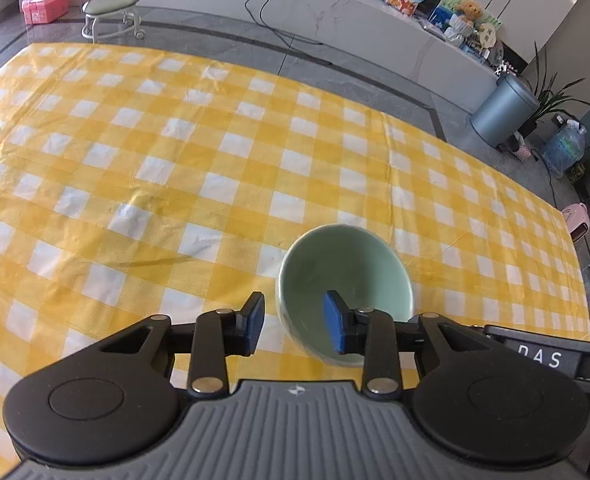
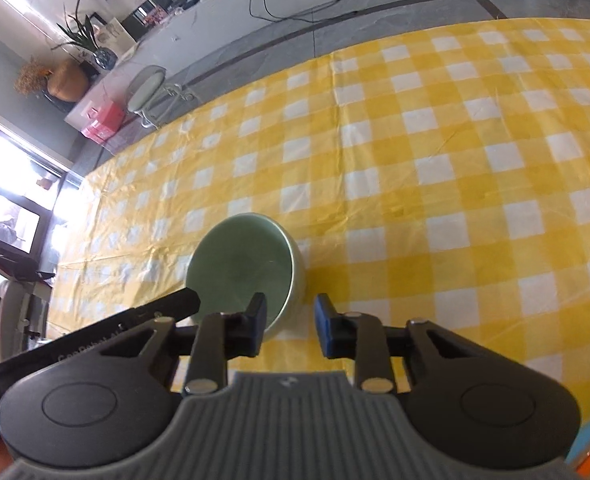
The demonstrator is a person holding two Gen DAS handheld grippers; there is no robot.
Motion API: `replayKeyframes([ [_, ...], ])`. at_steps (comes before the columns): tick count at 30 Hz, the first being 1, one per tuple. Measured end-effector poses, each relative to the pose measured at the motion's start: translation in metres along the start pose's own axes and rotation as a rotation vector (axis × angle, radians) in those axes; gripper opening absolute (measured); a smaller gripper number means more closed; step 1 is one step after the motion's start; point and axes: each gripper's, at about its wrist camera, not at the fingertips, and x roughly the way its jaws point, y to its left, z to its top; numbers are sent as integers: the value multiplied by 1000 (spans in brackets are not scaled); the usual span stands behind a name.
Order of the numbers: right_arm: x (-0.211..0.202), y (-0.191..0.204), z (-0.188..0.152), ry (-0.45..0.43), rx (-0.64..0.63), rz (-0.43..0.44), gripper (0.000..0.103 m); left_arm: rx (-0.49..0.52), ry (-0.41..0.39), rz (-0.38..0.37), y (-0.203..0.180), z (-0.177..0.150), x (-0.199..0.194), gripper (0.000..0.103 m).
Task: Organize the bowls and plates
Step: 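Move the open left tool to the pale green bowl's rim, then close the left tool on the green bowl's rim, then lift the green bowl with the left tool and carry it over the nested bowls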
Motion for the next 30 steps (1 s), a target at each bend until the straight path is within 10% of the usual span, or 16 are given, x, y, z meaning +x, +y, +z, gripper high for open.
replayKeyframes([
  [12,45,10,18,65,-7,-91,8,-23,74,31,1,9,32,10],
  [30,-3,17,4,62,-19,-99,7,-33,89,50,-27,2,-20,7],
])
